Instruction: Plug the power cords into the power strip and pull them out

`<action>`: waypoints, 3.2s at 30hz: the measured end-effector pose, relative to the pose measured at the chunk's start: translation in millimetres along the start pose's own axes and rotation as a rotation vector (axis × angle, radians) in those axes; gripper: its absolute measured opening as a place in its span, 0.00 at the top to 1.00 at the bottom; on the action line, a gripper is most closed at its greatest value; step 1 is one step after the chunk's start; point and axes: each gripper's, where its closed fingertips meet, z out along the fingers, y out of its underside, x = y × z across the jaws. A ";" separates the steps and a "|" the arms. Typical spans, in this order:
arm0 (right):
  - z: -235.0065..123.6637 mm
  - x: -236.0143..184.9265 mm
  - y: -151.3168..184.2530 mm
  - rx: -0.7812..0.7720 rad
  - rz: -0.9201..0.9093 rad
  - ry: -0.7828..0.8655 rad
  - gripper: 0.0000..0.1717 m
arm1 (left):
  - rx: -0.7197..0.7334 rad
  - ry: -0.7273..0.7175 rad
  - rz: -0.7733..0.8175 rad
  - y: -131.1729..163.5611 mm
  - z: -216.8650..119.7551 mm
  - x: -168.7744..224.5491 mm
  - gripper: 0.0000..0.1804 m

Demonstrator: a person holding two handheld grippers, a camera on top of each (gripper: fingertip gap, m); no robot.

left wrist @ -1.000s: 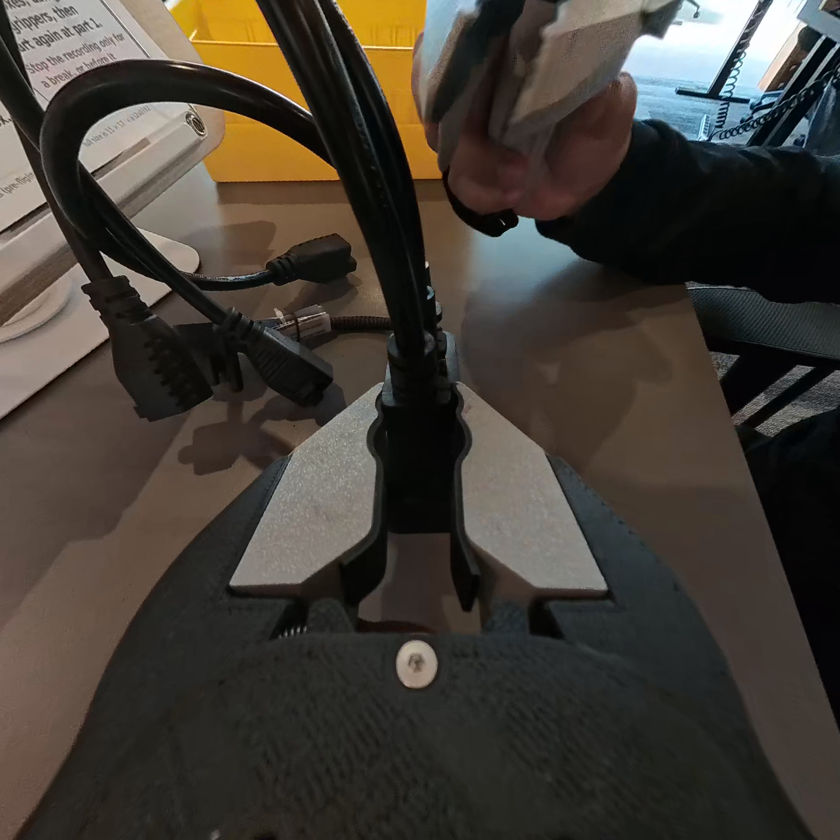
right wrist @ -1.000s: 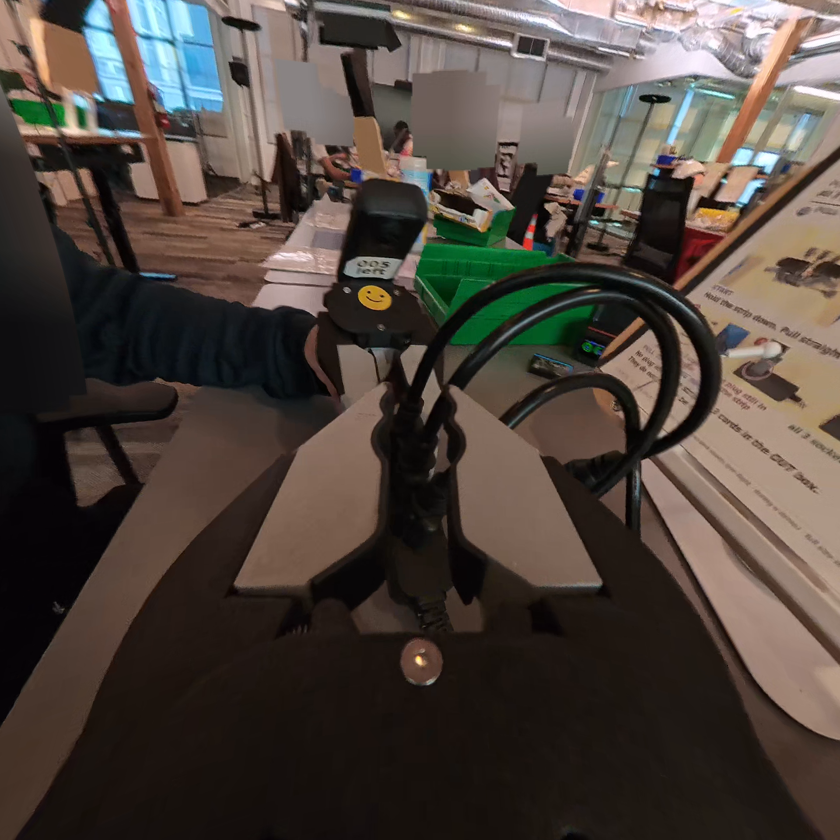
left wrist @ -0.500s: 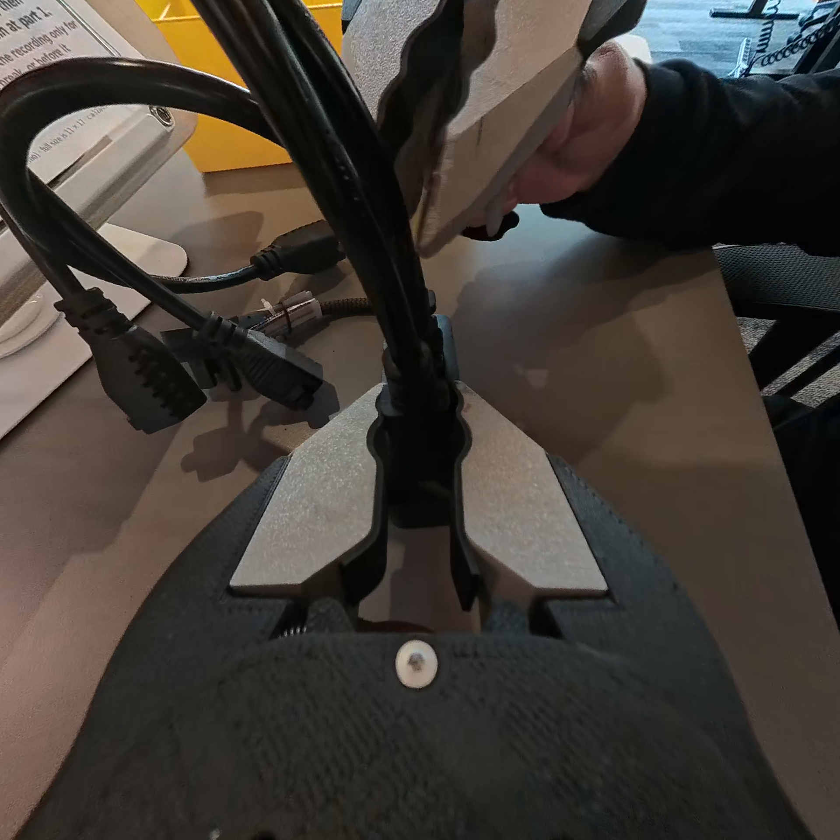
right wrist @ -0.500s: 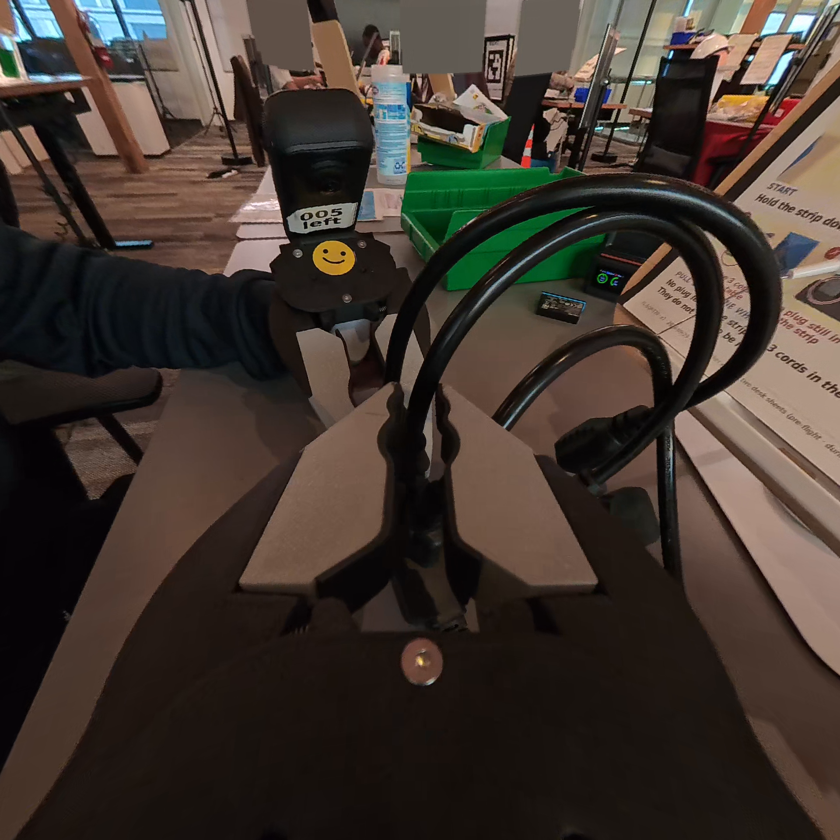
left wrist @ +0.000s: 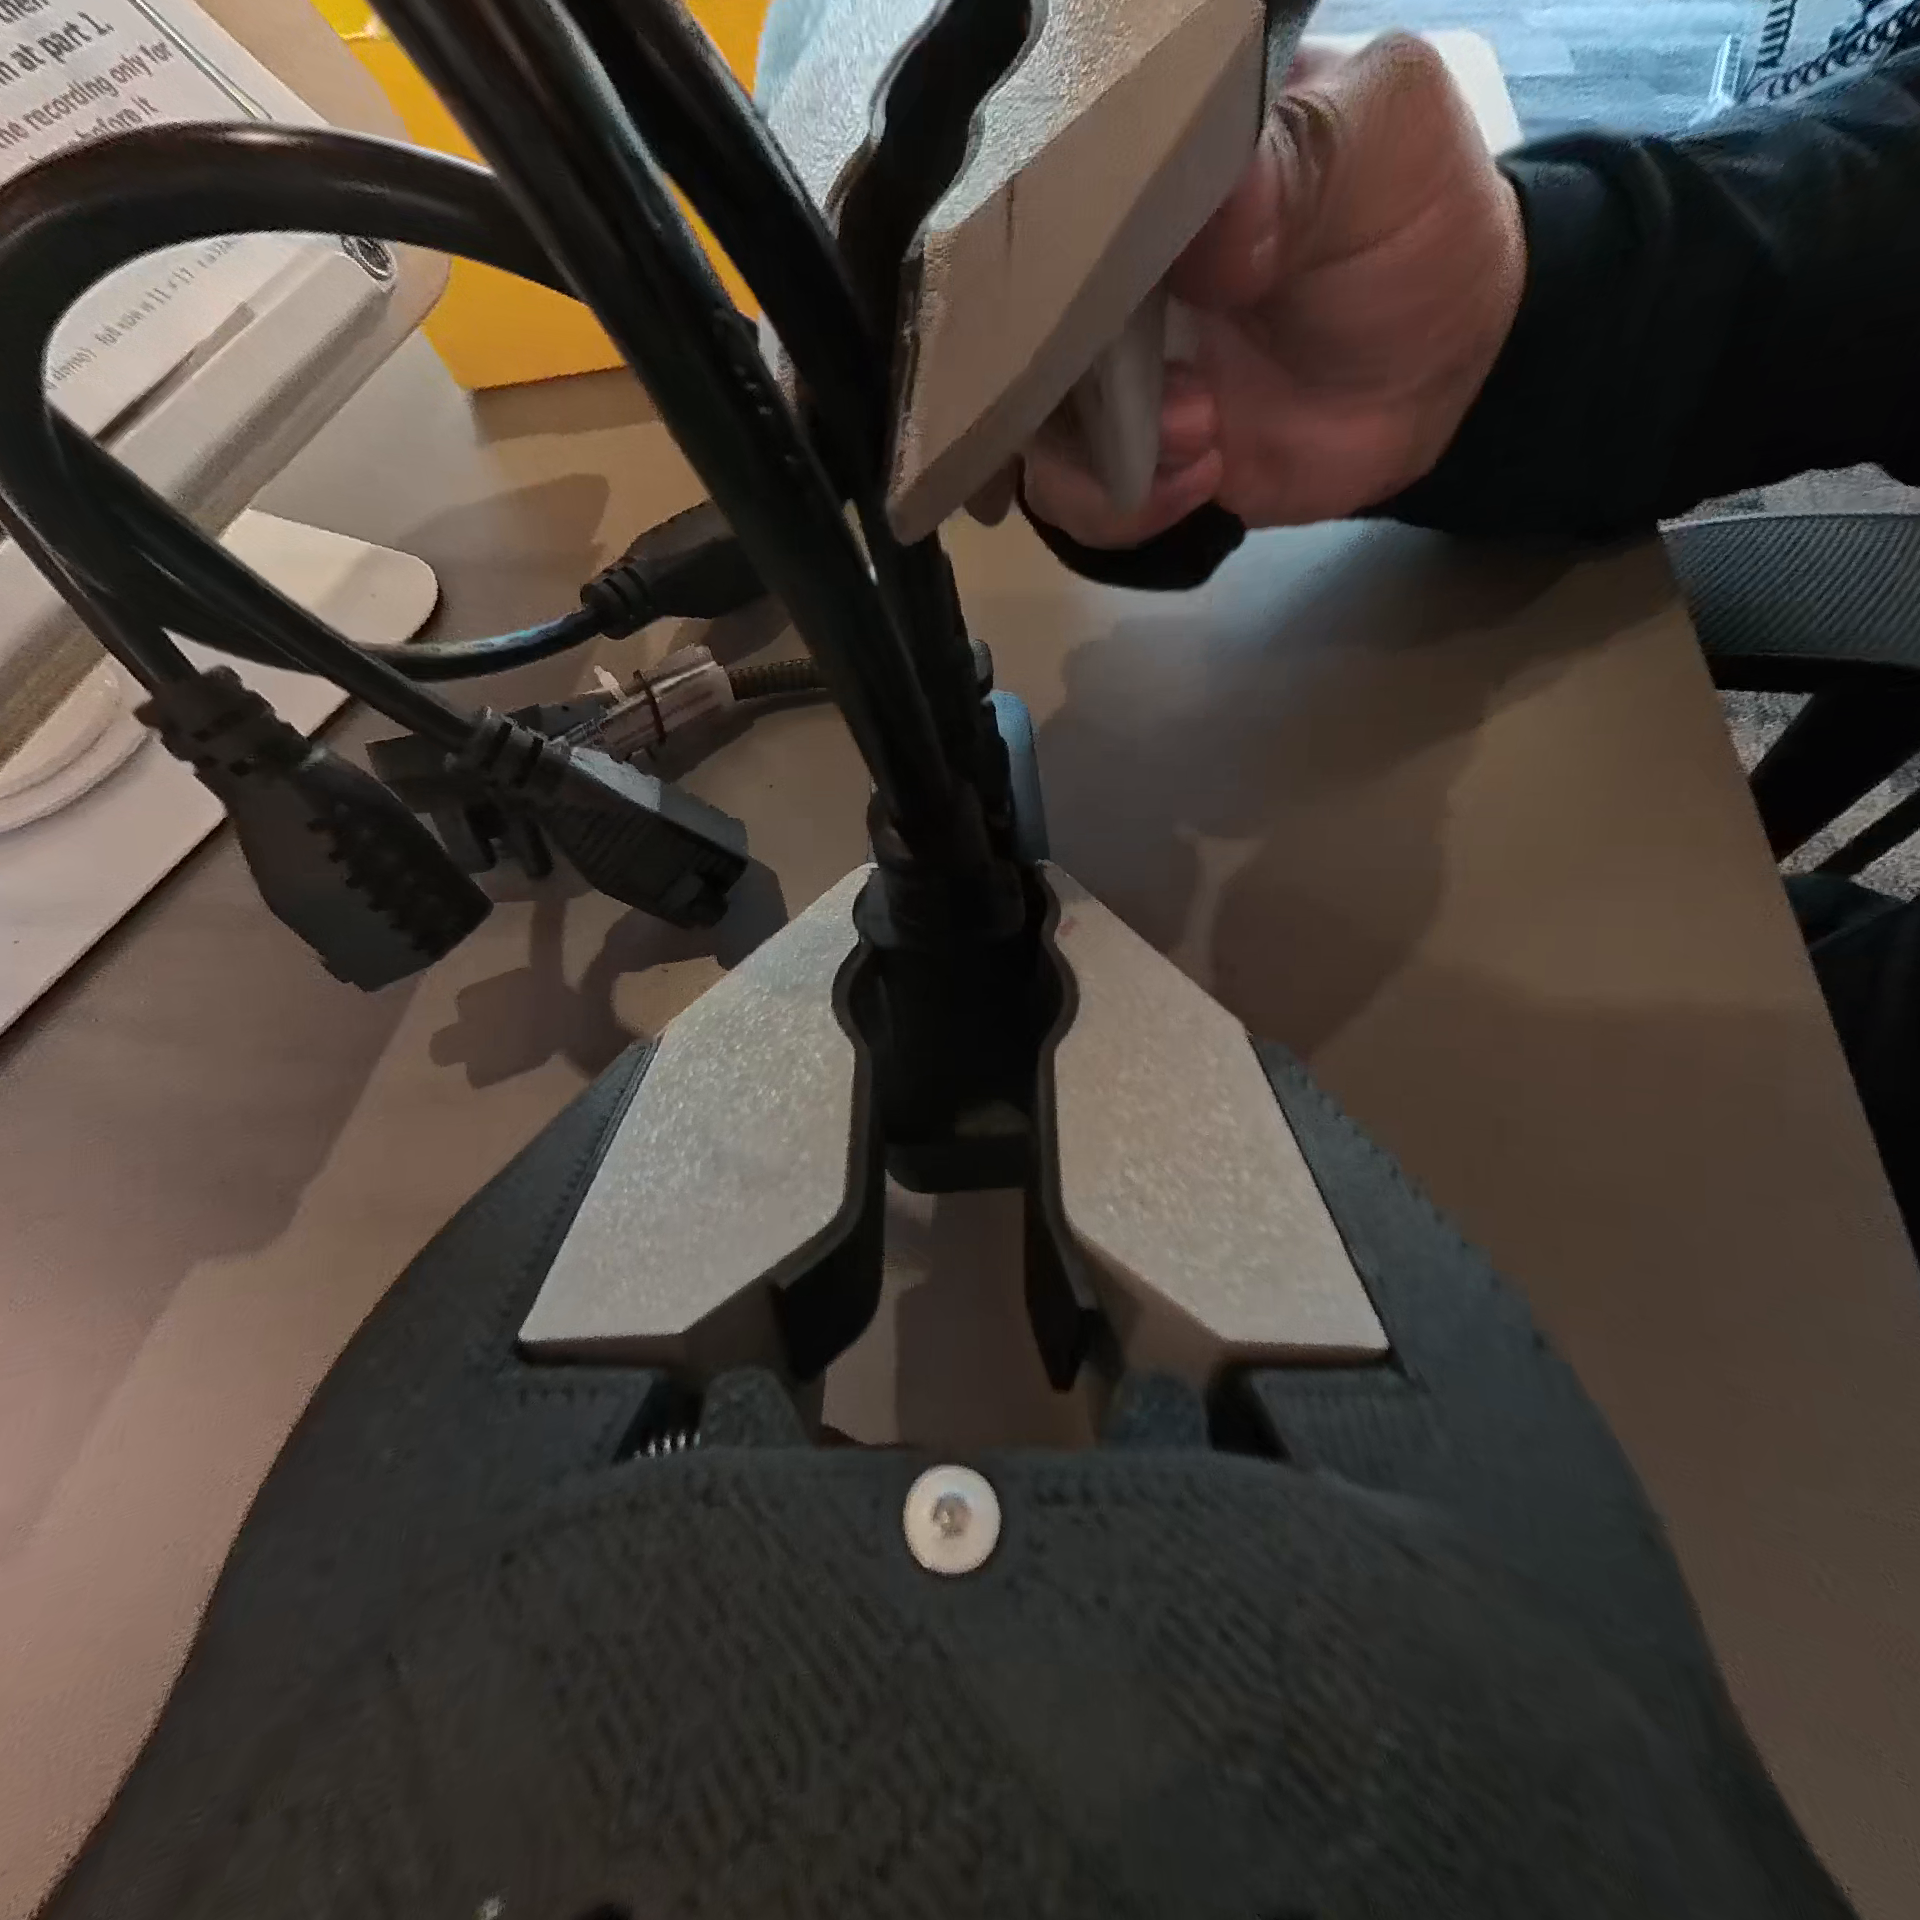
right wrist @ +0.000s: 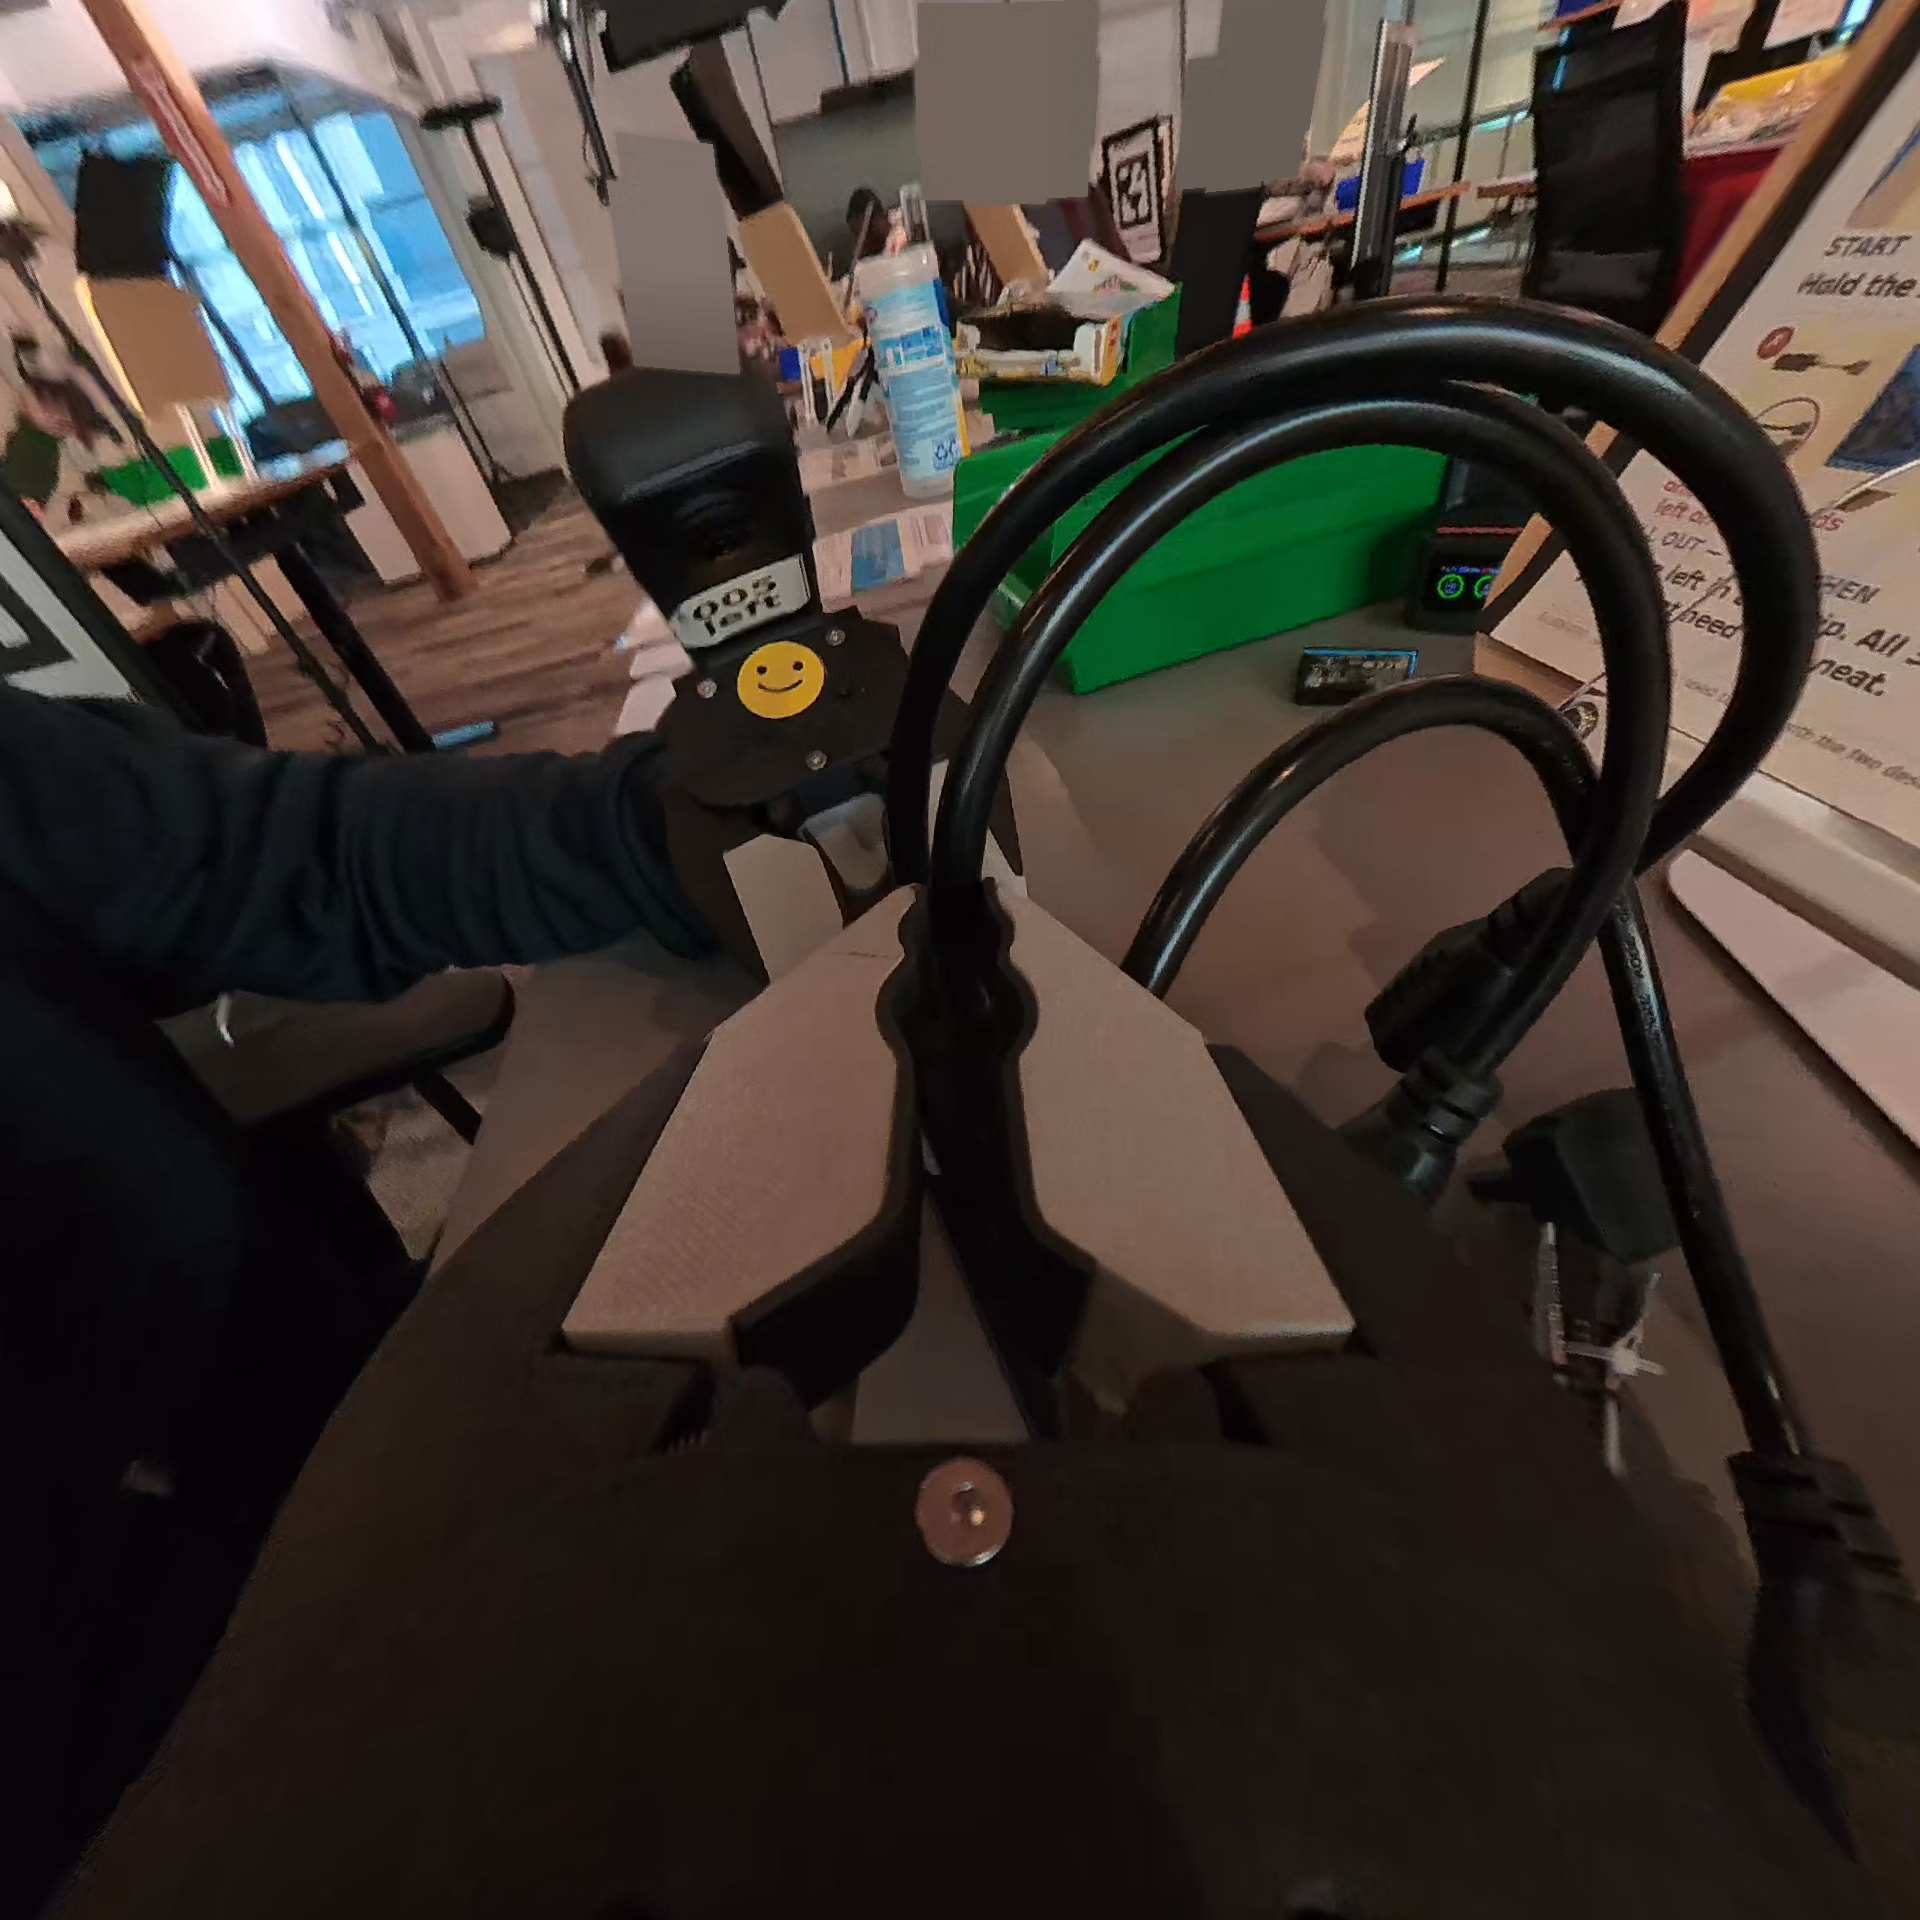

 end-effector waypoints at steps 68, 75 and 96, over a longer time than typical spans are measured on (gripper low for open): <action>-36.1 3.8 -22.0 0.117 -0.293 0.069 1.00 | 0.419 0.034 -0.173 -55.6 -72.3 -27.2 0.75; -26.8 4.5 -7.4 -0.013 -0.496 0.213 0.98 | 0.415 0.032 -0.221 -54.5 -66.6 -29.6 0.75; -23.1 35.5 -14.2 -0.031 -0.600 0.592 0.98 | 0.472 0.005 -0.464 -56.4 -50.2 -39.1 0.76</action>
